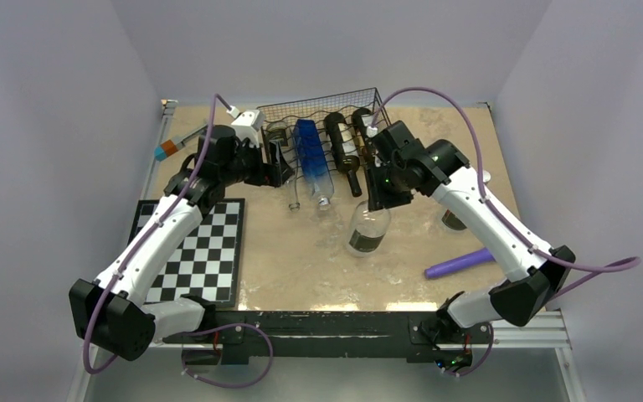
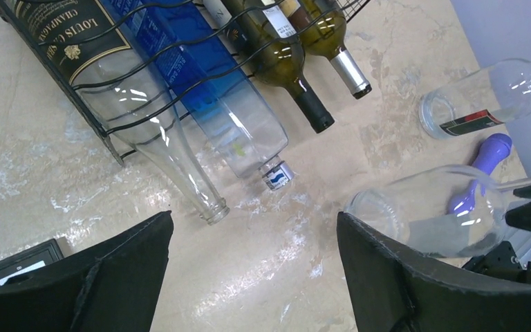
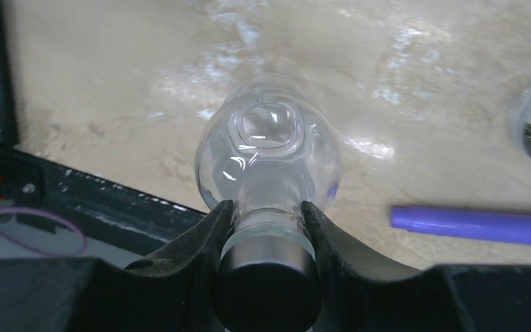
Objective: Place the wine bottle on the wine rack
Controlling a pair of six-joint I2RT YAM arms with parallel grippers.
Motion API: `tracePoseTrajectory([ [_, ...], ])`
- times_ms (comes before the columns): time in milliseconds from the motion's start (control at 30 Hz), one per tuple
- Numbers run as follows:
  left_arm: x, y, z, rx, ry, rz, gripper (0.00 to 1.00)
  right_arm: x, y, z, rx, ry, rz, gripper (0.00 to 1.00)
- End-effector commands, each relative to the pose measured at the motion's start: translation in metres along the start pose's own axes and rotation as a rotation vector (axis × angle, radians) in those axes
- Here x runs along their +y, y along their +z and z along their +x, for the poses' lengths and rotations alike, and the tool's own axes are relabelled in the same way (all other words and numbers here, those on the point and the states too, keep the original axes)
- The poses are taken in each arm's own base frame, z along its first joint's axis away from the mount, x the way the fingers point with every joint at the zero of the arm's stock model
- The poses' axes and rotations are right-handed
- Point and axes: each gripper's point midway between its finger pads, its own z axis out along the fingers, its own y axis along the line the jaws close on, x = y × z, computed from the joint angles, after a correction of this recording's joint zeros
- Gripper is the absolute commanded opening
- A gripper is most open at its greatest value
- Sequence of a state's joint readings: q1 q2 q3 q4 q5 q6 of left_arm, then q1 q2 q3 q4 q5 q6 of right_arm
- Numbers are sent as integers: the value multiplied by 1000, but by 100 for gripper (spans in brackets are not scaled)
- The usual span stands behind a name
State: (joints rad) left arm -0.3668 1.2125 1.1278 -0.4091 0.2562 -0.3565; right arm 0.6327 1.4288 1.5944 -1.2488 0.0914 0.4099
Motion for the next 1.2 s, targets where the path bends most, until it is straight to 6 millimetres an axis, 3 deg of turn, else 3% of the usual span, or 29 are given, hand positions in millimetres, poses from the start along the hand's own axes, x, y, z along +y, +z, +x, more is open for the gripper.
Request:
tracePoseTrajectory([
  [0, 0, 4, 2, -27, -4, 22, 91, 70, -26, -51, -255, -30, -341, 0],
  [200, -9, 3, 26, -76, 19, 122, 91, 113, -23, -77, -352, -60, -553, 0],
  [333, -2, 0, 40, -81, 17, 80, 90, 138, -20, -86, -407, -75, -699, 0],
  [600, 29, -9, 56, -139, -79, -92, 88, 153, 14, -90, -475, -5, -810, 0],
  [867, 45, 1, 84, -53, -229, -177, 85, 146, 42, -75, -496, -35, -790, 0],
  [1167, 67, 5, 117, 10, -365, -305, 85, 121, 85, -13, -372, -251, -694, 0],
])
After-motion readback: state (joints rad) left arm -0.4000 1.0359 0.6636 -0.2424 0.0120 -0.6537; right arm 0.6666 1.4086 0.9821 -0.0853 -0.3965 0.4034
